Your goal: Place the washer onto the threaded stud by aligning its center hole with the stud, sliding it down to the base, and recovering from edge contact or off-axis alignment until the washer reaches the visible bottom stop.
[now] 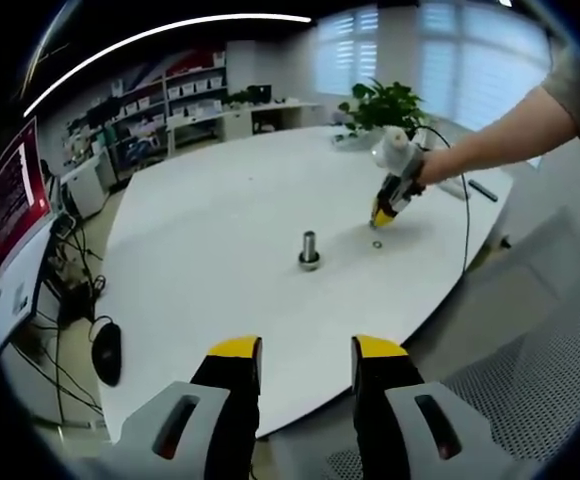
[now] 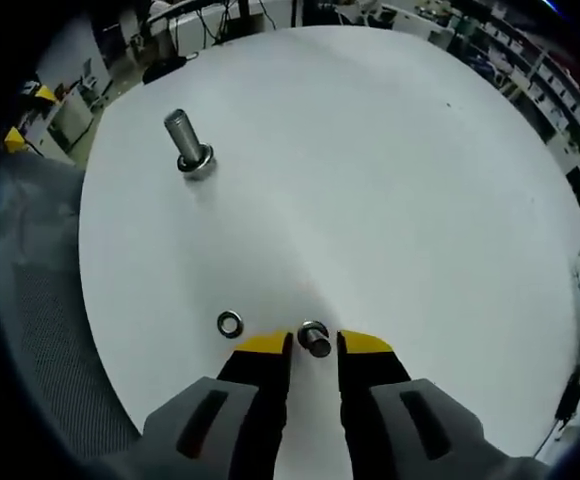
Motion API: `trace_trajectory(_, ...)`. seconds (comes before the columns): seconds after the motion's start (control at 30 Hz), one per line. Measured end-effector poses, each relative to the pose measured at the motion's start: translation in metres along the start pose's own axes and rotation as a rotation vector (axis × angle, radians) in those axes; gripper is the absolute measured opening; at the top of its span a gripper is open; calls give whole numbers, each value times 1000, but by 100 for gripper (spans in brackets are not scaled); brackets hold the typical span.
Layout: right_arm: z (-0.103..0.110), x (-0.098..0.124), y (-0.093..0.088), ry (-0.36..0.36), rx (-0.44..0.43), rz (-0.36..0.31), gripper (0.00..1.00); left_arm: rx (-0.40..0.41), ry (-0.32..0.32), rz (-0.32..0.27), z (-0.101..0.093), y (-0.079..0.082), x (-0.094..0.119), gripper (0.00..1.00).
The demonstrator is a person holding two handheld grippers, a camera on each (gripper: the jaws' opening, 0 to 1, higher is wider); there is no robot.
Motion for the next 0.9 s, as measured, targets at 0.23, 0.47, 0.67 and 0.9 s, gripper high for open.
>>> trace_trajectory(0.23, 3, 8, -12, -9, -37, -14, 23, -1, 1, 4, 0, -1, 0, 34)
trace_trajectory(0.47, 9, 12, -21, -2, -29, -9, 25, -3, 3, 10, 0, -1, 0, 34)
trace_trajectory(0.67, 19, 12, -23, 20, -53, -17, 25, 6, 5, 7, 1, -1, 0, 34)
trace_trajectory(0.9, 43, 3, -14, 71, -64, -43, 24, 8, 11, 11, 2, -1, 0, 34)
Point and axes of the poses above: the point that each gripper's makers call its tool centre point, and the gripper's own axes: x roughly backward along the fingers, z roughly to its left, y roughly out of its top, the point moved 8 cm from there along x, roughly backward along the fingers, and after that the axes turned 4 degrees about -z, right-handed, at the moved point
